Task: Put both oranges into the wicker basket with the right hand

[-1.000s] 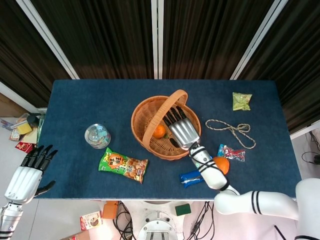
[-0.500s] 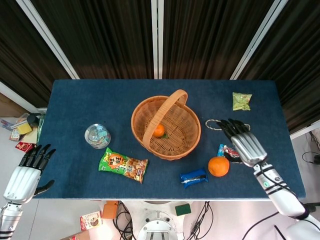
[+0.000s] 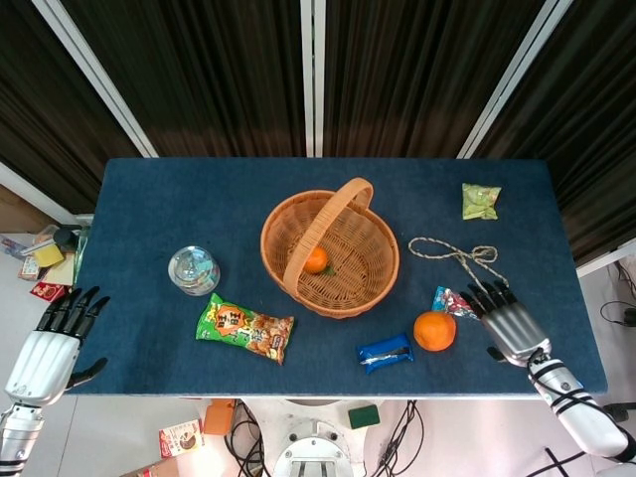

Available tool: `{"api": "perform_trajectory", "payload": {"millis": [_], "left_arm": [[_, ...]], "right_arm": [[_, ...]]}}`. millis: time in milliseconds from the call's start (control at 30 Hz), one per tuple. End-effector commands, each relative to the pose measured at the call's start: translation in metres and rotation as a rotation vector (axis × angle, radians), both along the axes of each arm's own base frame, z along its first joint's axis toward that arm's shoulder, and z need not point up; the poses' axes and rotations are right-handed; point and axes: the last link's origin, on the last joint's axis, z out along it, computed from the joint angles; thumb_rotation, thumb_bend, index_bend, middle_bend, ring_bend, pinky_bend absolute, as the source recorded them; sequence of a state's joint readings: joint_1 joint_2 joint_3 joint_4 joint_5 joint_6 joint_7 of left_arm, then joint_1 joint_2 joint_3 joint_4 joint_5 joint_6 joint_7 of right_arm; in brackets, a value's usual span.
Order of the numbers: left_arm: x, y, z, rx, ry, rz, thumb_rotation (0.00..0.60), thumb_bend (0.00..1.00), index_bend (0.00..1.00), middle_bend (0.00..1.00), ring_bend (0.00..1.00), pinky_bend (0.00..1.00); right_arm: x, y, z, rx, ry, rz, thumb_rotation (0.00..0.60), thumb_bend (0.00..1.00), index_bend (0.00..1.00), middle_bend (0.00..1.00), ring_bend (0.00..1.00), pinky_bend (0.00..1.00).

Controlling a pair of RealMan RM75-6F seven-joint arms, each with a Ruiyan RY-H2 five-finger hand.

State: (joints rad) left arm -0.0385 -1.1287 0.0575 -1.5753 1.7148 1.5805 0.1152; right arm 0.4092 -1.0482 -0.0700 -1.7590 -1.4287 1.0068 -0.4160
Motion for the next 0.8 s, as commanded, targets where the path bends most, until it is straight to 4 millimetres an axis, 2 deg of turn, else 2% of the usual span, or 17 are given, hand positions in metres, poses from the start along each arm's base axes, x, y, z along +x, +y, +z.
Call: {"api": "perform_trajectory", "payload": {"millis": [33,333,533,633,733,800], "left_arm": [[0.0,0.0,0.001,0.0,-0.001,-0.001,0.6,0.13,0.1,0.03,0.0,0.12],[-0.002,0.0,0.003,0.0,-0.007,0.001,0.6,0.13,0.1,0.03,0.0,0.12],[-0.002,-0.001,0.004,0.001,-0.011,-0.002,0.6,0.13,0.1,0.03,0.0,0.12],[-0.002,-0.001,0.004,-0.001,-0.011,-0.003,0.6,0.13,0.1,0.03,0.0,0.12],[-0.001,-0.001,0.004,-0.002,-0.011,-0.005,0.6,0.13,0.1,0.03,0.0,0.12],[-0.002,-0.001,0.004,-0.002,-0.011,-0.004,0.6,0.13,0.1,0.03,0.0,0.12]], "right_arm": [[0.0,0.004,-0.017,0.031,0.003,0.033,0.6,0.19,0.0,0.0,0.0,0.0],[0.002,-0.004,-0.056,0.07,-0.091,0.043,0.6,0.19,0.0,0.0,0.0,0.0],[0.003,-0.008,-0.07,0.065,-0.135,0.057,0.6,0.2,0.0,0.01,0.0,0.0],[0.005,-0.008,-0.075,0.053,-0.169,0.072,0.6,0.21,0.0,0.05,0.01,0.04],[0.006,-0.009,-0.076,0.027,-0.196,0.092,0.6,0.23,0.0,0.13,0.13,0.13],[0.006,-0.009,-0.076,0.011,-0.21,0.099,0.6,0.26,0.06,0.27,0.25,0.21]]}}
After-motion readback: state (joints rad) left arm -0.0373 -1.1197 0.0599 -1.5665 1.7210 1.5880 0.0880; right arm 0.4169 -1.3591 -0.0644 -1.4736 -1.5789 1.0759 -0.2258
